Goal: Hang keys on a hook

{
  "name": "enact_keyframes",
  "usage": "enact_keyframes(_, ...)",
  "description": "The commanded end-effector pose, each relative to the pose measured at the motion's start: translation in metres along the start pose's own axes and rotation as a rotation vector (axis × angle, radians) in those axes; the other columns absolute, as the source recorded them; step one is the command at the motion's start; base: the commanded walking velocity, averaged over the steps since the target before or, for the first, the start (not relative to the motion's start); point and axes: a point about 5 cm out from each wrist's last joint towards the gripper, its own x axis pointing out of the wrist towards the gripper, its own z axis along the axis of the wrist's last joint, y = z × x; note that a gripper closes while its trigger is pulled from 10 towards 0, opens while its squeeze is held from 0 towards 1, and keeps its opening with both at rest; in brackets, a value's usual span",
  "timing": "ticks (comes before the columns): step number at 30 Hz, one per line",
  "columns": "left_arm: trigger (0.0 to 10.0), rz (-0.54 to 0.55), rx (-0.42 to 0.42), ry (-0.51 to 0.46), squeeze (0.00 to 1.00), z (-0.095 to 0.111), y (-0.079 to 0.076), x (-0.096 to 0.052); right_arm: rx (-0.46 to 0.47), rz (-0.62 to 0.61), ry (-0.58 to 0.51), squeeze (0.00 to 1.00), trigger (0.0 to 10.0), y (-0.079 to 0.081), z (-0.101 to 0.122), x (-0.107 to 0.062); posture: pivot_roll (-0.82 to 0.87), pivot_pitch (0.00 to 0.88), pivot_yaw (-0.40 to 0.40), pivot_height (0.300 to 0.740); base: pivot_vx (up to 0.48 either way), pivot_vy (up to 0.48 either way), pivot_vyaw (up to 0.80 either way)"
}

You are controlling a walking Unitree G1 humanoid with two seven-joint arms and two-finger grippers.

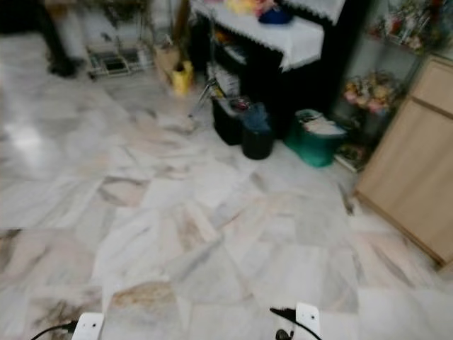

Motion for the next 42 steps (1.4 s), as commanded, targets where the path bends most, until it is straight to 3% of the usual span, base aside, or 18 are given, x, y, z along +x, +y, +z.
enact_keyframes(1, 10.0, -0.013, 0.002, 0.006, 0.00, -0.0013, -0.0049, 0.0002, 0.009, -0.018, 0.006, 0.00, 10.0, -0.0046, -0.0013, -0.0008, 0.09, 0.000, 0.021, 0.740, 0.000, 0.000, -0.77)
enact_keyframes(9, 10.0, -0.016, 0.004, 0.025, 0.00, -0.0080, -0.0080, -0.0010, 0.004, -0.024, 0.003, 0.00, 10.0, -0.0074, -0.0021, -0.0014, 0.07, 0.000, 0.017, 0.740, 0.000, 0.000, -0.77)
enact_keyframes(29, 10.0, -0.005, 0.023, -0.005, 0.00, 0.0014, -0.0092, 0.0010, 0.002, -0.021, -0.003, 0.00, 10.0, -0.0073, -0.0001, -0.0013, 0.08, 0.000, 0.006, 0.740, 0.000, 0.000, -0.77)
enact_keyframes(42, 10.0, -0.006, 0.000, -0.001, 0.00, 0.0005, -0.0128, 0.0012, -0.007, -0.018, -0.007, 0.00, 10.0, -0.0079, 0.0022, -0.0012, 0.08, 0.000, -0.006, 0.740, 0.000, -0.304, -0.76)
